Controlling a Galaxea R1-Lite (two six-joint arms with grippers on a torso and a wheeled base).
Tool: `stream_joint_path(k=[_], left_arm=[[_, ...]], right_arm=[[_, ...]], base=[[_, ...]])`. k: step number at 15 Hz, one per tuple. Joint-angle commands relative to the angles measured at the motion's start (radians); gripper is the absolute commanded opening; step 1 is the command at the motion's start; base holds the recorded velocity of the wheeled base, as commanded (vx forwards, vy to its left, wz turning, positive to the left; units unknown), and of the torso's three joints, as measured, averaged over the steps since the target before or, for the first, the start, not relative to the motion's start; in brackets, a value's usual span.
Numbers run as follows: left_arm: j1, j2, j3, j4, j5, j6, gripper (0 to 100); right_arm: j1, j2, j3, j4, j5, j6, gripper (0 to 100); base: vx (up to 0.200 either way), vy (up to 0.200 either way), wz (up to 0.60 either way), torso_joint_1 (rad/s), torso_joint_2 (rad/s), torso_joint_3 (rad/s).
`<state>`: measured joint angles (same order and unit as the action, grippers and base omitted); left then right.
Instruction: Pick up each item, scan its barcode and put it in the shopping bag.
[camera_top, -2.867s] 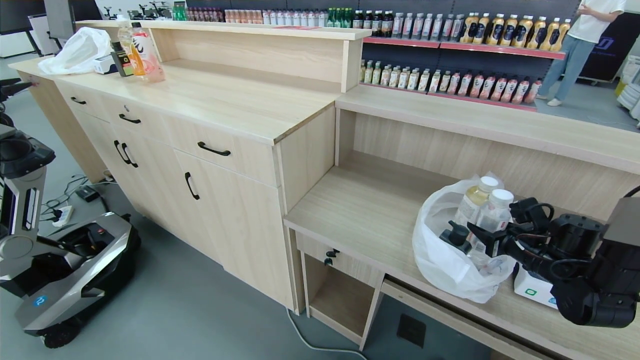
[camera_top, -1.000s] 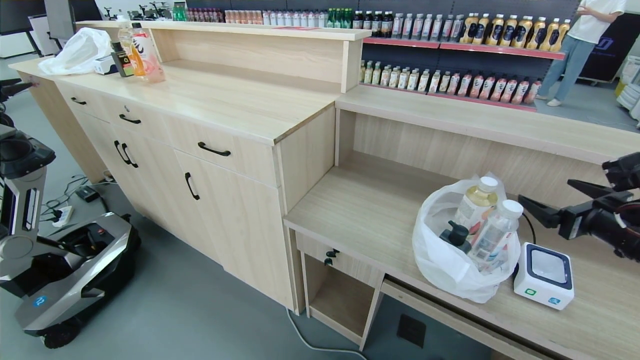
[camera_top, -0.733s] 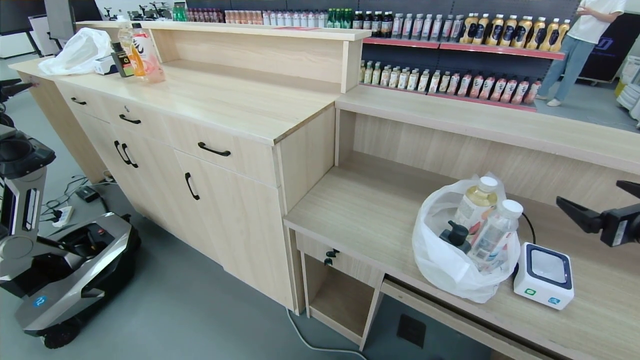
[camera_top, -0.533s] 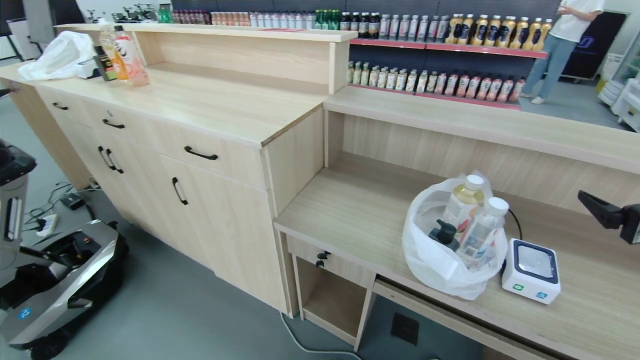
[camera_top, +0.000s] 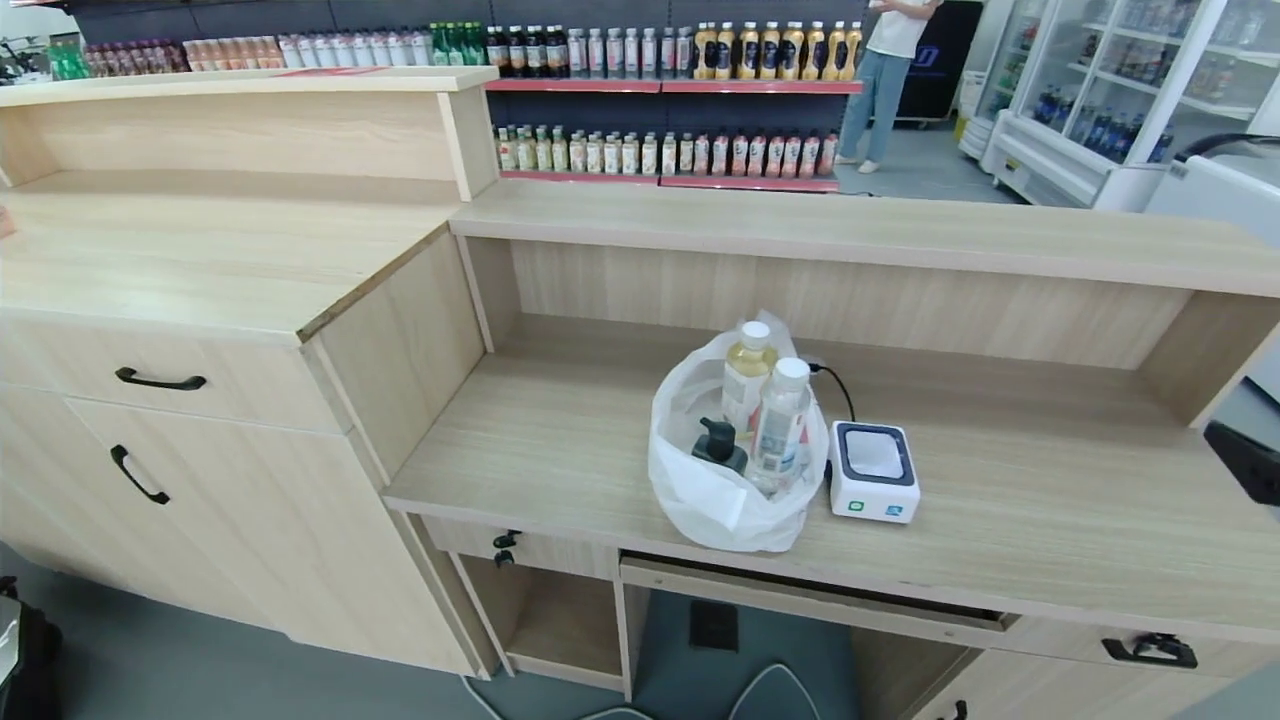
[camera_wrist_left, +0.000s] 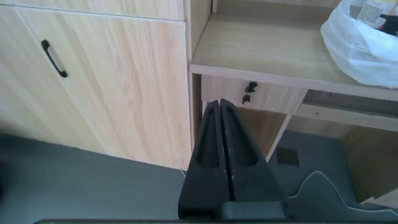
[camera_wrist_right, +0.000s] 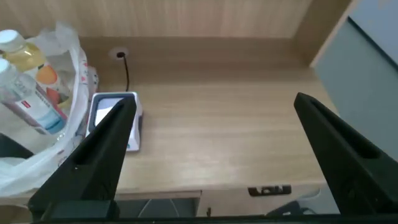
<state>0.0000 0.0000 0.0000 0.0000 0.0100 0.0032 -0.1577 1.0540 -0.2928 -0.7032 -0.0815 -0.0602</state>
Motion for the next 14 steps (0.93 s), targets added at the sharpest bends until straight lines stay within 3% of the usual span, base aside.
stream_joint_path(k=[1, 3, 7, 10, 14], left_arm=[[0.0, 0.0, 0.0, 0.0, 0.001, 0.0, 0], [0.0, 0.0, 0.0, 0.0, 0.001, 0.0, 0], [0.0, 0.0, 0.0, 0.0, 0.001, 0.0, 0], [0.0, 0.0, 0.0, 0.0, 0.001, 0.0, 0], [0.0, 0.0, 0.0, 0.0, 0.001, 0.0, 0]], right_arm=[[0.012, -0.19, 0.164, 0.004, 0.012, 0.022, 100], [0.023, -0.399, 0.293, 0.028, 0.011, 0.016, 100], [0.02, -0.669, 0.293, 0.284, 0.042, -0.033, 100], [0.015, -0.674, 0.293, 0.286, 0.069, -0.13, 100], [0.015, -0.703, 0.293, 0.3, 0.072, -0.19, 100]], base=[[0.0, 0.0, 0.0, 0.0, 0.0, 0.0], [0.0, 0.0, 0.0, 0.0, 0.0, 0.0], [0.0, 0.0, 0.0, 0.051, -0.11, -0.052], [0.0, 0.0, 0.0, 0.0, 0.0, 0.0], [0.0, 0.0, -0.6, 0.002, 0.0, 0.0]])
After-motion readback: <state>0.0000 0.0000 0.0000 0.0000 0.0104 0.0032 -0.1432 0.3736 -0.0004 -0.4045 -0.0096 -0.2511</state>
